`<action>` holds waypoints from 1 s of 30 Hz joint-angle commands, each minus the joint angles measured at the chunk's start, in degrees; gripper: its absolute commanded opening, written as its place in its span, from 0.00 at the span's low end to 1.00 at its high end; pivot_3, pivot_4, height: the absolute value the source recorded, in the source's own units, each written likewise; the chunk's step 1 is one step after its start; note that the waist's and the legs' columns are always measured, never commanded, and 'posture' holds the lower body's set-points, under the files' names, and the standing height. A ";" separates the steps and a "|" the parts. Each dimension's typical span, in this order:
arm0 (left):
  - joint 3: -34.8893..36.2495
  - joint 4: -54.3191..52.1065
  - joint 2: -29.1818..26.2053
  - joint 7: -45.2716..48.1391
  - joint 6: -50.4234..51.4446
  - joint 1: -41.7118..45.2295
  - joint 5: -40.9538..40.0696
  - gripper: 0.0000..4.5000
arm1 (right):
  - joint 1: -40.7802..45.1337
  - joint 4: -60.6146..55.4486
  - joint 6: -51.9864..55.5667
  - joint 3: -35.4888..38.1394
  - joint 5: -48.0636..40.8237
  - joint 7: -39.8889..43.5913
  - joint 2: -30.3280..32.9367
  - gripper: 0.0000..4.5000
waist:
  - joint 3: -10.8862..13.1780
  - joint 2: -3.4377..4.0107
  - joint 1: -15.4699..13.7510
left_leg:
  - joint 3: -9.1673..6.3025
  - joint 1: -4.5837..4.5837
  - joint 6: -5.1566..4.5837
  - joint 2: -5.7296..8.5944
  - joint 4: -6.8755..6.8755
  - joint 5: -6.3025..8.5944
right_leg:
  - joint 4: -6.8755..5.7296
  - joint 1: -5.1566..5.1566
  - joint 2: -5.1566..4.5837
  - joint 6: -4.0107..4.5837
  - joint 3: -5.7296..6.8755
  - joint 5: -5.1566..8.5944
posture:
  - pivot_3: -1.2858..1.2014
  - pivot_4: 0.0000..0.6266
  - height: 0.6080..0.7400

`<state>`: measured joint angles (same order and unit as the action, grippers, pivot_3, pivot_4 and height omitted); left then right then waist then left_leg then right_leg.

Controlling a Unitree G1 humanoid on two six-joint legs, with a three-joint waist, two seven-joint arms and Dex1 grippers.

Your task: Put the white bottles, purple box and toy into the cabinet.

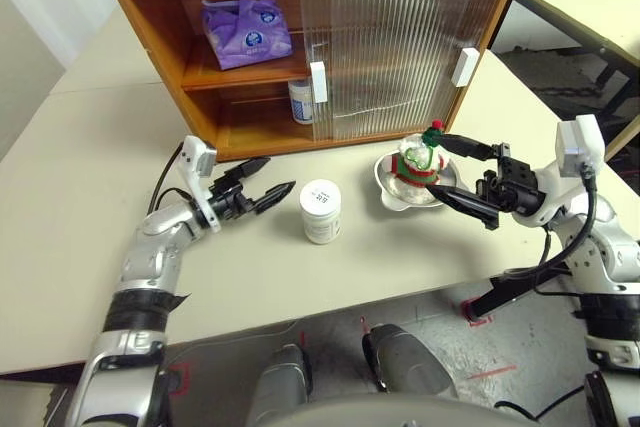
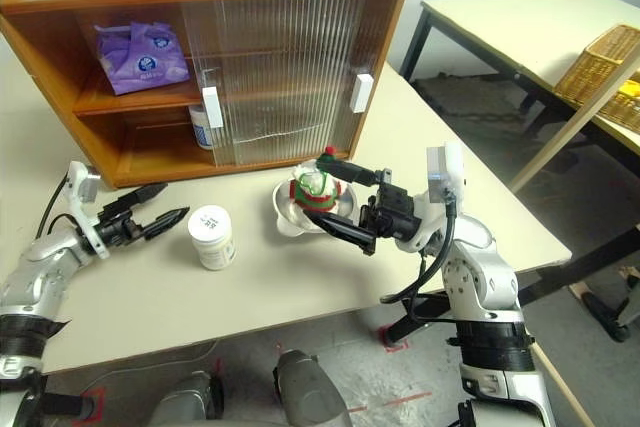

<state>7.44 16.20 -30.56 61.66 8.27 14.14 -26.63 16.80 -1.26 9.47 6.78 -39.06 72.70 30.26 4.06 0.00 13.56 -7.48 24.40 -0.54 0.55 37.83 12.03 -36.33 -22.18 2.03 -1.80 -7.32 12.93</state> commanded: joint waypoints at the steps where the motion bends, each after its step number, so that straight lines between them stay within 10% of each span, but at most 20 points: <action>1: -0.93 -5.57 -1.21 7.04 2.09 -2.19 -3.73 0.99 | 2.81 2.88 -1.41 -1.05 2.12 1.74 0.58 1.00 | -0.10 0.10 -0.39 | -0.01 0.07 0.17 -0.06 0.00 0.10 | 0.00 -0.10 -0.04 0.21 -0.04 -0.11 | 0.41 0.10 1.00; 30: -16.58 3.68 5.13 7.15 -7.55 0.82 12.01 0.95 | 3.07 2.53 -0.51 -1.69 2.47 1.50 -0.29 1.00 | -0.66 0.89 -1.75 | 0.02 0.46 0.25 -0.79 -0.23 0.16 | 0.01 -0.61 0.09 1.02 0.13 -0.20 | 0.41 0.13 1.00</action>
<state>-7.38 18.18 -26.15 68.70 0.97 14.82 -15.98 20.14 2.15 8.92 5.68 -37.23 74.18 30.01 3.39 0.89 11.80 -7.45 24.86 -0.28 -0.24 37.59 12.19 -36.31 -22.80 2.12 -0.79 -7.19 12.74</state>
